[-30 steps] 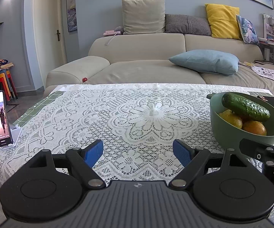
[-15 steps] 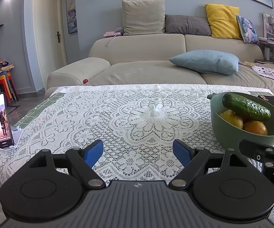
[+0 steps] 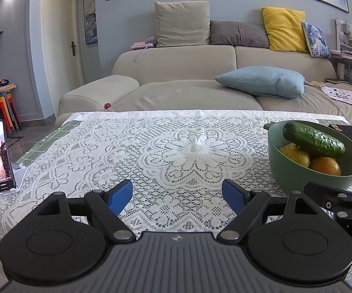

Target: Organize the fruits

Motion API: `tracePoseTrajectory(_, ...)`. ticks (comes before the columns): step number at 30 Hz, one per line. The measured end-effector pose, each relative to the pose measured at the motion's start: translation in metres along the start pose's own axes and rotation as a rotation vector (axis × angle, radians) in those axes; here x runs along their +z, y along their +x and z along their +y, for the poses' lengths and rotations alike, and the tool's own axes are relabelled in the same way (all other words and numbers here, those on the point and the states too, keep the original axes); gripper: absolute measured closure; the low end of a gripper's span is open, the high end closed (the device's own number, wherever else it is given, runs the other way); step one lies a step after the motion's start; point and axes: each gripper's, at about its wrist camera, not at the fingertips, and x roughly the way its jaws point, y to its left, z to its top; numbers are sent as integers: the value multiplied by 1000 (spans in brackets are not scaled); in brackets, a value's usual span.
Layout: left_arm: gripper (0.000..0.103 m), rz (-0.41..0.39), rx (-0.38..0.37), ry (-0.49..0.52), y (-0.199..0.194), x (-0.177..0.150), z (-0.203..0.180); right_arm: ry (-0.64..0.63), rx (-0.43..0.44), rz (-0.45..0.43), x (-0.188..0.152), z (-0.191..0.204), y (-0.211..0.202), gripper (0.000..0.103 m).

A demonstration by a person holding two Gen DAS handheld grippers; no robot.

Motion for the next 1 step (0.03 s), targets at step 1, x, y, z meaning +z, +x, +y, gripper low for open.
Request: tracePoseTrajectory(1, 6, 0, 0, -2, 0, 0, 0, 0, 1, 0, 0, 0, 0, 4)
